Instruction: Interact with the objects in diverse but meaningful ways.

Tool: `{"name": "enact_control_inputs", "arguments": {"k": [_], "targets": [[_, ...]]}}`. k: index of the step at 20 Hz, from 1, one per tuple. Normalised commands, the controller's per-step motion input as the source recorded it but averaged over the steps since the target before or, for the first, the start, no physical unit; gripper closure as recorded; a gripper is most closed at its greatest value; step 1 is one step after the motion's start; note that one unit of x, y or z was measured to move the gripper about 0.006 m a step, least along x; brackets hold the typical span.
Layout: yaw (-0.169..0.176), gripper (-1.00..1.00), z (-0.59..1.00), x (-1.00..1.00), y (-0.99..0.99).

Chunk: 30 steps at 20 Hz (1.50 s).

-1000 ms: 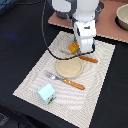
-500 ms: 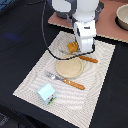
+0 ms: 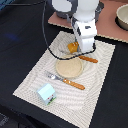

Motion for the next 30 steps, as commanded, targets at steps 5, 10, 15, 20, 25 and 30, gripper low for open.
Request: {"name": "enact_control_inputs", "arguments": {"k": [5, 10, 15, 20, 25, 30], "targets": [[0.011, 1.00, 1.00, 0.08, -0.10], [0.009, 1.00, 0.74, 0.37, -0.51], [0.014, 1.00, 0.36, 0.48, -0.75], [0.007, 1.00, 0.14, 0.49, -0.81], [0.001, 1.00, -0.01, 0.41, -0.79], [0.005, 1.00, -0.16, 0.26, -0.67]]}}
